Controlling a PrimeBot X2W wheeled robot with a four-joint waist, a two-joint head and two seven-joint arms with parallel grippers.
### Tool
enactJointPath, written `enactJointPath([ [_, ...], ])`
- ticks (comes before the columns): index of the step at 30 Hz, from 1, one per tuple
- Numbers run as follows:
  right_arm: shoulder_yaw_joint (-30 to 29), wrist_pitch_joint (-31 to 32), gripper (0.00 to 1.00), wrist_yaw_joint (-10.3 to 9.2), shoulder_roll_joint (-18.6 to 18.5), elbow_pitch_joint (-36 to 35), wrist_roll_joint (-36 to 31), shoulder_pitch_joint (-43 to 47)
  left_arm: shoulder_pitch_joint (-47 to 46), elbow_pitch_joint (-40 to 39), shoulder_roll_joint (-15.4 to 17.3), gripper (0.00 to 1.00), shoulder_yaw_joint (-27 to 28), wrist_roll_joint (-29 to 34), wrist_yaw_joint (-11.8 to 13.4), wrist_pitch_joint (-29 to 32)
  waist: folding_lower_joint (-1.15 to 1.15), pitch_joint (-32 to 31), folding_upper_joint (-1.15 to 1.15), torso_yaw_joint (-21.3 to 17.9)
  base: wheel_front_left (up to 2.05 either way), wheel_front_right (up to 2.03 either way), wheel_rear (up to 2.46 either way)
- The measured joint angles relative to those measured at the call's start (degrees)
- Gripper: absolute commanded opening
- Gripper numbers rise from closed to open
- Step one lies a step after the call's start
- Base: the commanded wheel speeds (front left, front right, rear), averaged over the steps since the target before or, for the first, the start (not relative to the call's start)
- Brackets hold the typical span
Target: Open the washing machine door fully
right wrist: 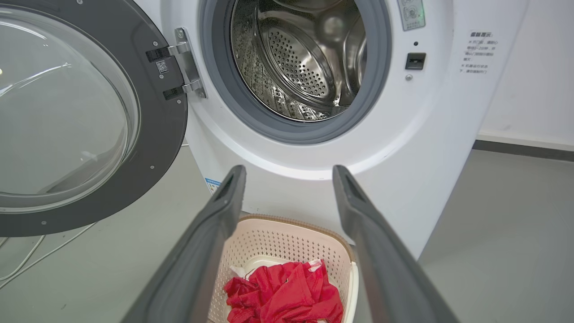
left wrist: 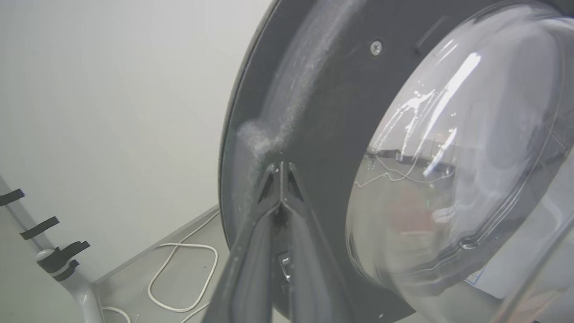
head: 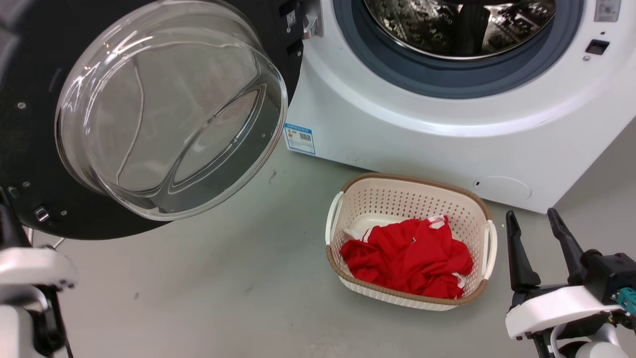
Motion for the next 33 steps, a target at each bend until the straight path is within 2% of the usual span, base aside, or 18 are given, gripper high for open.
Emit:
enactJointPath([
  [7,-0.10,-1.13,1.00,0.00,0.00,1.92,1.13,0.87,8.96,-8.56,-5.56,0.00,-2.11,4.63,-0.18,-0.01,0.00,-3.74,0.00,-0.90,0.00,0.00,0.00],
  [13,0.31,-1.89,1.00,0.00,0.02,2.82,1.30,1.25,12.82,-11.45,-9.53,0.00,-6.01,6.83,-1.20,0.00,0.00,-6.10,0.00,-2.45,0.00,0.00,0.00],
  [14,0.37,-1.98,1.00,0.00,0.01,2.91,1.29,1.31,12.86,-11.63,-10.03,0.02,-6.42,6.90,-1.53,-0.01,0.00,-6.36,0.00,-2.79,0.00,0.00,0.00],
  [15,0.51,-2.15,1.00,0.00,0.01,2.92,1.26,1.38,12.86,-11.70,-10.58,0.33,-6.81,6.90,-1.64,0.00,0.00,-6.60,0.00,-3.15,0.00,0.00,0.00],
  [16,0.59,-2.19,1.00,0.00,0.00,2.93,1.22,1.39,12.93,-11.70,-11.05,0.50,-7.31,6.88,-1.94,0.00,0.00,-6.83,0.00,-3.53,0.00,0.00,0.00],
  [17,0.65,-2.20,1.00,0.00,0.00,2.88,0.73,1.40,13.04,-11.68,-11.31,0.94,-7.76,6.94,-2.05,0.00,0.00,-7.04,0.00,-3.96,0.00,0.00,0.00],
  [18,0.47,-2.20,1.00,0.00,0.01,2.74,-0.71,1.40,13.05,-11.70,-11.48,1.00,-8.01,7.10,-2.12,0.00,0.00,-7.22,0.00,-4.40,0.00,0.00,0.00],
  [33,0.89,-1.83,1.00,0.00,0.00,0.60,-1.46,2.08,8.29,-9.47,-13.11,1.00,-15.27,11.43,-5.00,0.00,0.00,-9.38,0.00,-13.94,0.00,0.00,0.00],
])
